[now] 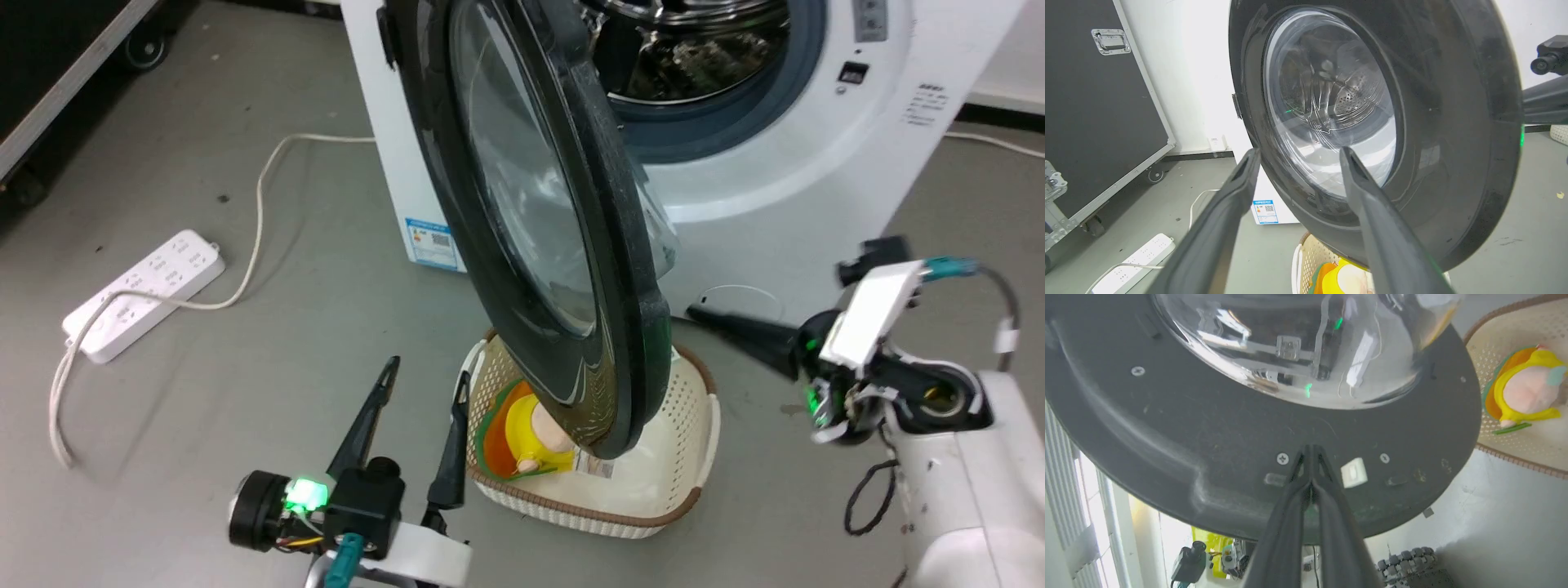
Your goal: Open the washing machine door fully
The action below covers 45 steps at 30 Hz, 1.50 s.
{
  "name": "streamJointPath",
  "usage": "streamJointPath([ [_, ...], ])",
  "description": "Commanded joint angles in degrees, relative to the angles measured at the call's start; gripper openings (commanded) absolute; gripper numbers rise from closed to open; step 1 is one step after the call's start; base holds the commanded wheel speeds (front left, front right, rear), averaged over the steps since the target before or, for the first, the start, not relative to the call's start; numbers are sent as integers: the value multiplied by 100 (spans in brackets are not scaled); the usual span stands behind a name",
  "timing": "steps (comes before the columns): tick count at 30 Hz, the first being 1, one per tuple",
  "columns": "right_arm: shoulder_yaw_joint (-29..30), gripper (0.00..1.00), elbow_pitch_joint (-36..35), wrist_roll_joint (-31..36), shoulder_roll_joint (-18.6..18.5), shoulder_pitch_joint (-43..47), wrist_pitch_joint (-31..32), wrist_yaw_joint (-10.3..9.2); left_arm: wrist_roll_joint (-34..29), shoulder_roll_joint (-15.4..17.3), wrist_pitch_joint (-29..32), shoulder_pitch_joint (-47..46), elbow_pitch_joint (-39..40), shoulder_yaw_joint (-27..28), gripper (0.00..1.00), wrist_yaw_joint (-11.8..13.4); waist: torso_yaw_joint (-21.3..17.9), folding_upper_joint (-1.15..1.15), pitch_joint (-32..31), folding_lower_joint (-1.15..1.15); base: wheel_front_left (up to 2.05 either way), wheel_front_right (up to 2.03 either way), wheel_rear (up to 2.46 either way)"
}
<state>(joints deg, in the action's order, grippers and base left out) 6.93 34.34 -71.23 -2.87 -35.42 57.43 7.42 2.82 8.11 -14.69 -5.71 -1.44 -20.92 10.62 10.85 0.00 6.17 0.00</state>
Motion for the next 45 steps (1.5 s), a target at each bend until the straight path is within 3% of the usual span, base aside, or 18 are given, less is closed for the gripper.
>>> streamJointPath([
  [1, 154, 92, -208, 233, -33, 135, -379, 7, 68, -19, -30, 87, -12, 101, 100, -43, -140, 0, -146, 0, 0, 0, 0],
  [2, 218, 100, -337, 332, -70, 176, -546, 7, 86, -26, -30, 108, -17, 144, 100, -52, -187, 0, -196, 0, 0, 0, 0],
  [8, -186, 100, -2138, 1464, -764, 817, -2295, 7, 256, -54, -30, 205, -101, 434, 100, -219, -506, 0, -420, 0, 0, 0, 0],
  [9, -186, 100, -2138, 1464, -764, 817, -2295, 7, 256, -54, -30, 205, -101, 434, 100, -219, -506, 0, -420, 0, 0, 0, 0],
  [10, -557, 100, -2758, 1893, -1112, 1139, -3126, 7, 295, -56, -30, 231, -156, 540, 100, -276, -618, 0, -483, 0, 0, 0, 0],
  [11, -557, 100, -2758, 1893, -1112, 1139, -3126, 7, 295, -56, -30, 231, -156, 540, 100, -276, -618, 0, -483, 0, 0, 0, 0],
  [12, -874, 100, -3141, 2280, -1439, 1478, -3966, 7, 333, -72, -30, 258, -183, 636, 100, -340, -720, 0, -554, 0, 0, 0, 0],
  [13, -874, 100, -3141, 2280, -1439, 1478, -3966, 7, 333, -72, -30, 258, -183, 636, 100, -340, -720, 0, -554, 0, 0, 0, 0],
  [14, -1305, 100, -3470, 3011, -1943, 1936, -5121, 7, 345, -95, -30, 306, -192, 737, 100, -435, -858, 0, -622, 0, 0, 0, 0],
  [15, -1305, 100, -3470, 3011, -1943, 1936, -5121, 7, 345, -95, -30, 306, -192, 737, 100, -435, -858, 0, -622, 0, 0, 0, 0],
  [16, -1475, 100, -3535, 3380, -2090, 2219, -5717, 7, 339, -113, -30, 345, -184, 800, 100, -478, -947, 0, -650, 0, 0, 0, 0],
  [20, -1437, 100, -3524, 3789, -2058, 2619, -6338, 7, 307, -141, -30, 401, -177, 855, 100, -549, -1020, 0, -683, 0, 0, 0, 0],
  [26, -1211, 100, -3524, 4649, -1592, 3341, -7002, 7, 220, -209, -30, 503, -195, 868, 100, -667, -1074, 0, -711, 0, 0, 0, 0],
  [35, -1022, 100, -3286, 5838, -810, 3935, -7225, 7, 131, -314, -30, 660, -289, 848, 100, -763, -1049, 0, -748, 0, 0, 0, 0],
  [41, -930, 100, -3241, 5994, -561, 3972, -7240, 7, 78, -356, -30, 664, -371, 830, 100, -818, -1043, 0, -740, 0, 0, 0, 0],
  [42, -920, 100, -3287, 6001, -524, 3965, -7241, 7, 64, -365, -30, 661, -384, 858, 0, -838, -1070, 0, -722, 0, 0, 0, 0],
  [45, -904, 100, -3328, 5984, -519, 3948, -7242, 7, 5, -340, -30, 641, -376, 858, 0, -874, -1103, 0, -700, 0, 0, 0, 0],
])
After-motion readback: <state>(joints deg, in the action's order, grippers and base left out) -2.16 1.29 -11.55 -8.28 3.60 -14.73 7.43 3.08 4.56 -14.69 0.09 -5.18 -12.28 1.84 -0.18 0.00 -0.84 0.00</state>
